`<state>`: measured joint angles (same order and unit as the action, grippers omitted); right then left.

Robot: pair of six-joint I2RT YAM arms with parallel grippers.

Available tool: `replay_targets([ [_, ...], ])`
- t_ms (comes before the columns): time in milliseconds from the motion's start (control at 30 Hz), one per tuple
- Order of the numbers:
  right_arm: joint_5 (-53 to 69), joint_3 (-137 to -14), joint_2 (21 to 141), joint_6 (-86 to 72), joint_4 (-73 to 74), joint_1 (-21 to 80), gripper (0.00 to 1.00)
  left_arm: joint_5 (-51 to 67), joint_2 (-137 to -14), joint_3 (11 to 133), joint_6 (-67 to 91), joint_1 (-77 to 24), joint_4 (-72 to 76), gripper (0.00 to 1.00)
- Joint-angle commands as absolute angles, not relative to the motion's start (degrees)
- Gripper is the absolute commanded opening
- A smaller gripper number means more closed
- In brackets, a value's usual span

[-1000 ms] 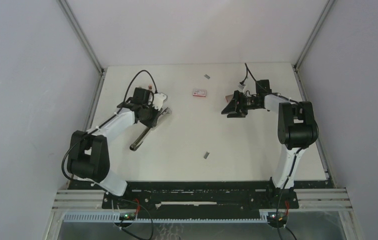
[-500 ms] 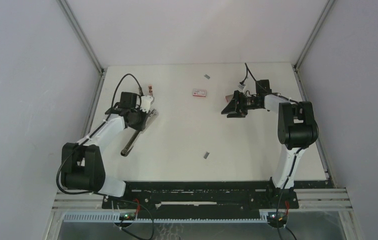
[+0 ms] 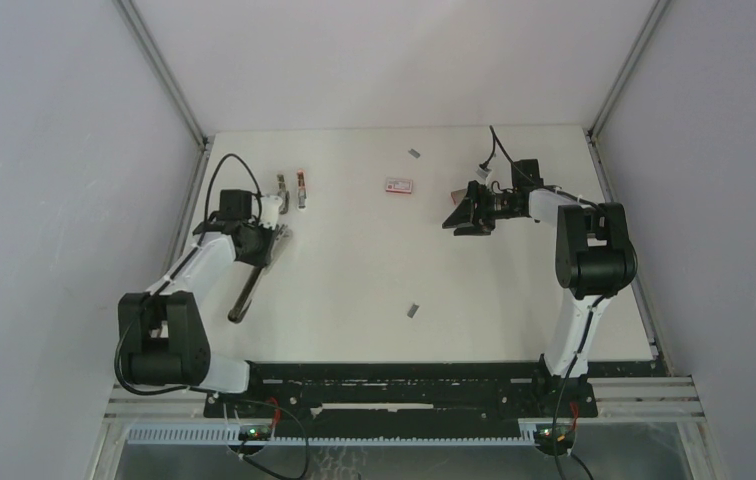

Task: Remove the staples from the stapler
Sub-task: Place the stapler at the center of the board.

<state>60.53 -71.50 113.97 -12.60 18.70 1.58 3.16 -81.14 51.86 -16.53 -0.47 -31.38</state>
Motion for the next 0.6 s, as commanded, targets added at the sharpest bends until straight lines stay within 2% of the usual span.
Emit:
replay_targets([
  [0,62.3,-71.6,111.0,-11.8,18.0,1.6,0.69,2.4,-78.5,52.0,-15.5,1.7,-29.7,0.0],
  [567,62.7,-71.6,109.4,-11.9,17.9,1.6,0.69,1.7,-89.8,61.3,-14.1,7.8,-29.4,0.0],
])
